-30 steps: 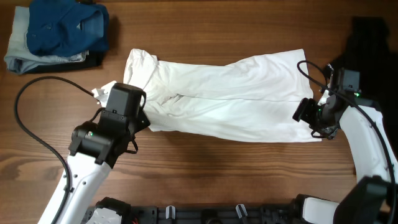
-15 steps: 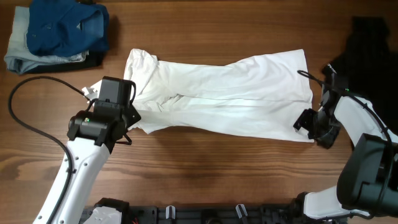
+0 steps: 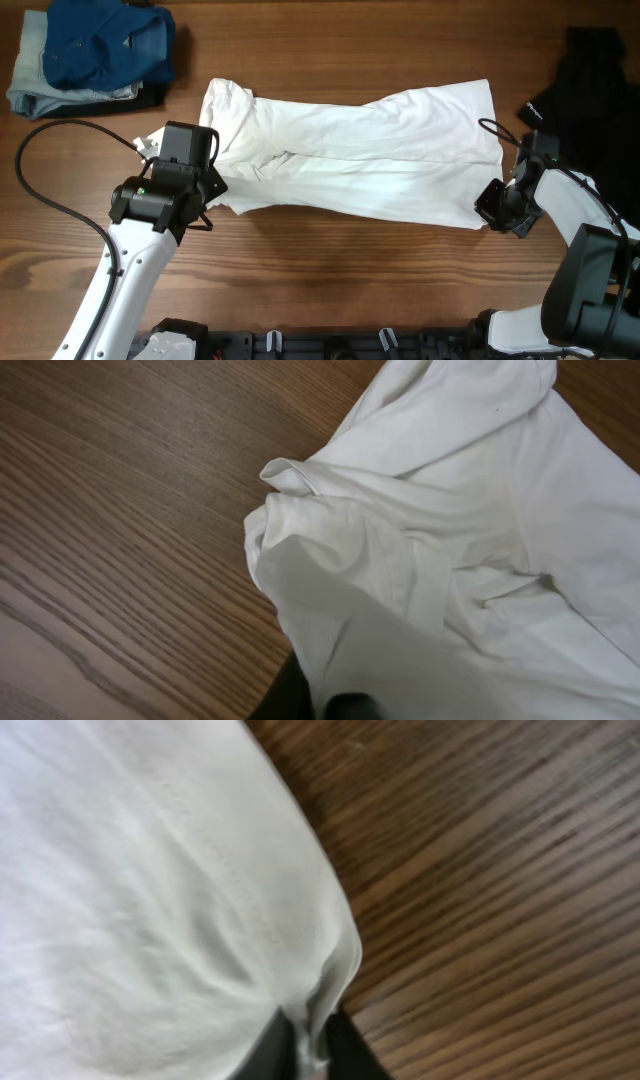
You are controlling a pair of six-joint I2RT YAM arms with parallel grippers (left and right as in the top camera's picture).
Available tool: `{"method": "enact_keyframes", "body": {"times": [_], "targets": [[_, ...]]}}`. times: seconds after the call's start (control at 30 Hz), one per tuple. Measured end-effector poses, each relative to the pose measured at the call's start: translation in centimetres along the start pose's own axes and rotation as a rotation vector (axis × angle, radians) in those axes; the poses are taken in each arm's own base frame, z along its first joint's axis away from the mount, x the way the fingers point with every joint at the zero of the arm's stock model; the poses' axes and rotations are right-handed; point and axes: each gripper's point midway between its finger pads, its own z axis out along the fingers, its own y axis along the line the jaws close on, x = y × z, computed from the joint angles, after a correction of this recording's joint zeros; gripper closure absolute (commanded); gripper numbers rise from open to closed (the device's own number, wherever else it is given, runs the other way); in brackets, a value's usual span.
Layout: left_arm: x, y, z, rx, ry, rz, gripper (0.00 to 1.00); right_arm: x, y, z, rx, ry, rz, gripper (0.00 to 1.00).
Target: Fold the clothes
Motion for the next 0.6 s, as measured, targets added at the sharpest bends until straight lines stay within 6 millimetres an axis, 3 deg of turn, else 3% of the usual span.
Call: {"method": "enact_keyframes", "body": {"times": [0.2,0.37,0.47,0.6], "targets": [[0.0,-0.1,0.0,0.002,-0.002,0.0,0.96,0.4,-0.2,-0.1,0.006,0.017,0.004,0.96],[0.7,0.5,-0.1,-0.016,0.03,0.01,0.96,1.8,-0.5,-1.0,0.01,0.08,-0.024,0.96],[1.1,0.7,-1.2,-0.002,0.044,0.015,0.96,1.0,0.5,-3.6,-0.036,0.052,-0.057,0.96],[1.1,0.8,-4.0,0.053,0.009,0.022,0.96,-1.1,2.0,-9.5,-0.111,-0.078,-0.126,0.96]]}}
